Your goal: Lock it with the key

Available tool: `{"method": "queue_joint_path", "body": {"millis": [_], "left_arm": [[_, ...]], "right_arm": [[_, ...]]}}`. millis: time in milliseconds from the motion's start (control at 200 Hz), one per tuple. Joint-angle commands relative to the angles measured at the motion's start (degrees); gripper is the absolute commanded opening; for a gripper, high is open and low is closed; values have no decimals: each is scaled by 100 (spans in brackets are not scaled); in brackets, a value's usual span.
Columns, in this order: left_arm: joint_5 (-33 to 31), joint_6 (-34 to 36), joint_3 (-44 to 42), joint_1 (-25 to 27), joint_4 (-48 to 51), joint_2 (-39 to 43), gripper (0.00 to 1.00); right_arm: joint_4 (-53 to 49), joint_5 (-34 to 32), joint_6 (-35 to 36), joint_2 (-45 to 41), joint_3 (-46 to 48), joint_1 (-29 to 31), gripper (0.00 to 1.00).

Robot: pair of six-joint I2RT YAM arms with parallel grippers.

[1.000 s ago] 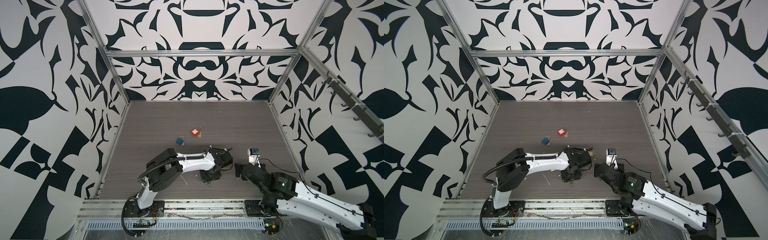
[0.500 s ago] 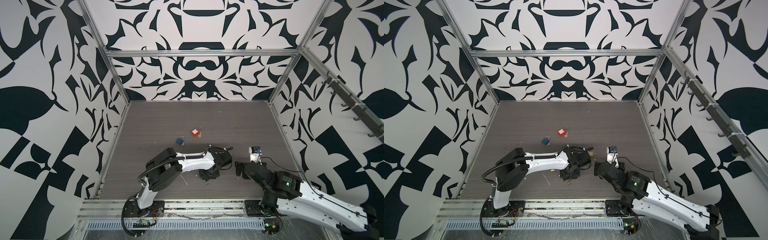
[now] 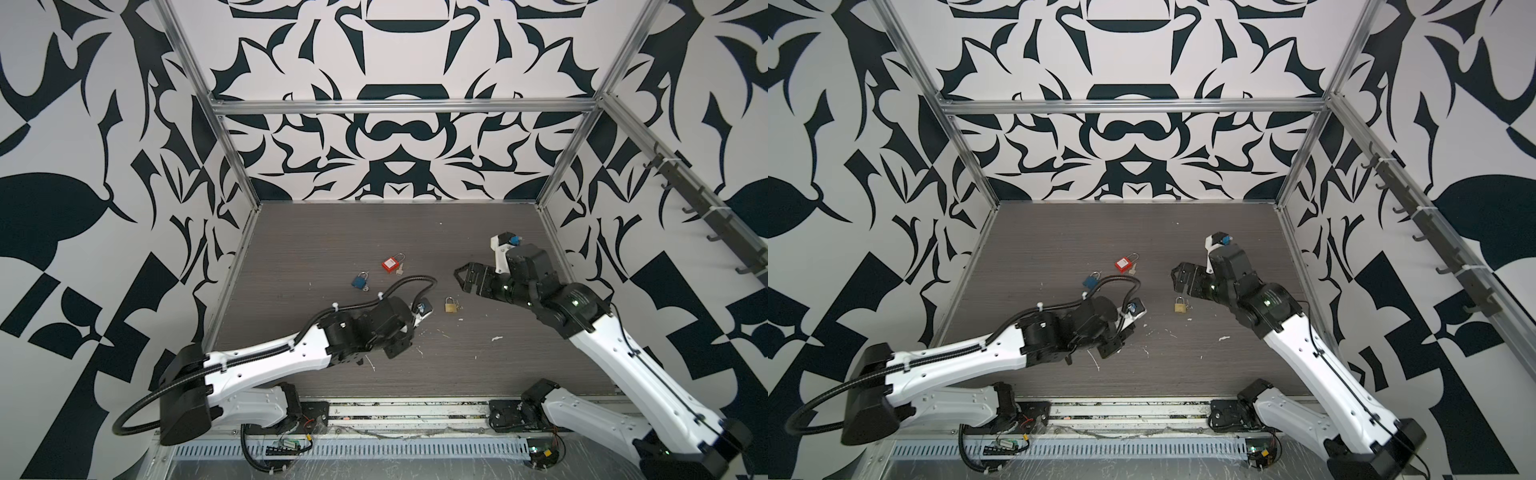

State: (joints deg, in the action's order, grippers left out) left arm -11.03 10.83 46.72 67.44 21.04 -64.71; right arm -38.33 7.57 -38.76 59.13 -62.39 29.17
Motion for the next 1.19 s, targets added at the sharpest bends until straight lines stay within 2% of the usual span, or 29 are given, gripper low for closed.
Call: {"method": "queue_joint_path", "body": {"millis": [0,100,255,395,560,800,895,1190], "left_arm": [[1161,2538,-657,-22,-1193,720,0],[1290,2896,-697,-57,-1068,877,0],[1575,2939,-567,-66,-593,775,0],[1453,2905,-668,-69,-635,845,0],[1393,2945,-752,-65,-801,717,0],[1472,2689,-594,-69,-923,434,0],[1525,2701,-571,-66,-930,365,0],[1389,2811,-359,-65,-926,123,0]], "right_arm": [[312,1694,281,381,-395,-69,97],[53,2081,555,635,-393,-67,94],[-49,2099,692,485,73,76,91],[-159,1798,817,398,394,563,88],[-60,1336,706,259,798,1008,80],[48,1386,614,80,1107,1152,70],[110,1298,607,-27,1169,1153,68],[247,1721,707,215,1111,1210,65]]}}
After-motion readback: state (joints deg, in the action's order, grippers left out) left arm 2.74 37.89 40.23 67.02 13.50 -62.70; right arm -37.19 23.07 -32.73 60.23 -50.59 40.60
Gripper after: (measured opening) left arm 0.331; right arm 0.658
